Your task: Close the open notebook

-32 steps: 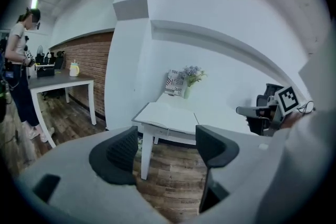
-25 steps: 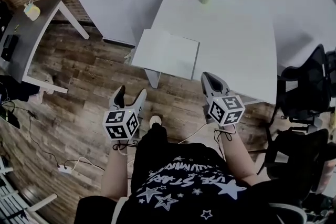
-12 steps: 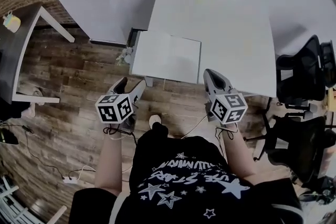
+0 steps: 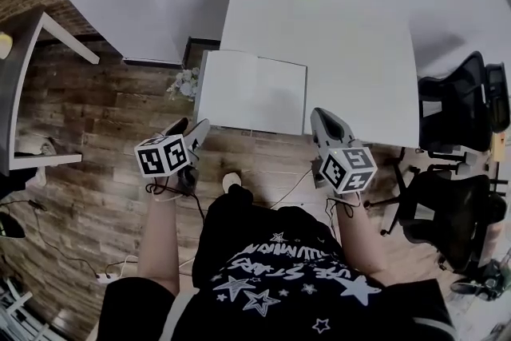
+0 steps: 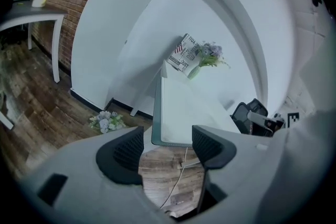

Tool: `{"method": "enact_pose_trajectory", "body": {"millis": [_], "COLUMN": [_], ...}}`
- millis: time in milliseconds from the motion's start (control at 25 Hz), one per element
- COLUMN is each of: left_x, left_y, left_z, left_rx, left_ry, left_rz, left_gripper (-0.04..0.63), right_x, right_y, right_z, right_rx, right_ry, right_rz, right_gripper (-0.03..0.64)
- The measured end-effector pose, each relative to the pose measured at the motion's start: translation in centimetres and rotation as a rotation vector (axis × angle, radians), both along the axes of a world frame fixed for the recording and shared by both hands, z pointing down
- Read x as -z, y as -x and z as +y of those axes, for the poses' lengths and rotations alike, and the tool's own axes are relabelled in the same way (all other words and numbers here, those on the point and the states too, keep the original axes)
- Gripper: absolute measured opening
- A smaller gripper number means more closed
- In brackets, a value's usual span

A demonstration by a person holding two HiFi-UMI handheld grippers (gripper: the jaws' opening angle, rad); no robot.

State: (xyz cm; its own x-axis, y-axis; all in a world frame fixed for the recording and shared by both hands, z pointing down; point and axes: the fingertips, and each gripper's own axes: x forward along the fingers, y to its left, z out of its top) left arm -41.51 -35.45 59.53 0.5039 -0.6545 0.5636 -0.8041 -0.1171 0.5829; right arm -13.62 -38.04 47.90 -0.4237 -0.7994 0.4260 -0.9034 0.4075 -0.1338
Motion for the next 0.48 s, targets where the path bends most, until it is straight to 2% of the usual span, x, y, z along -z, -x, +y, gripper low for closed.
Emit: {"method": "enact_pose_trajectory", "body": {"millis": [200, 320, 480], "left_x": [-0.8, -1.6, -2.1], "left_y": [-1.1, -1.4, -1.6], "left_z": [-0.8, -0.9, -0.7], "left_rx": [-0.057, -0.077, -0.101], "left_ry": [0.055, 0.09, 0.118], "left_rz": [0.146, 0.168, 0.177], "left_gripper": [0.3, 0.298, 0.195], "right_x": [-0.5, -0.8, -1.1], "right_y": [0.1, 0.2, 0.3], "right_z": [-0.8, -1.0, -1.4], "right_rx": [-0.016, -0.022, -0.028], "right_ry": [0.01, 0.013, 0.016], "right_rz": [0.0, -0.004, -0.007], "right_gripper": [0.003, 0.003, 0.003]}}
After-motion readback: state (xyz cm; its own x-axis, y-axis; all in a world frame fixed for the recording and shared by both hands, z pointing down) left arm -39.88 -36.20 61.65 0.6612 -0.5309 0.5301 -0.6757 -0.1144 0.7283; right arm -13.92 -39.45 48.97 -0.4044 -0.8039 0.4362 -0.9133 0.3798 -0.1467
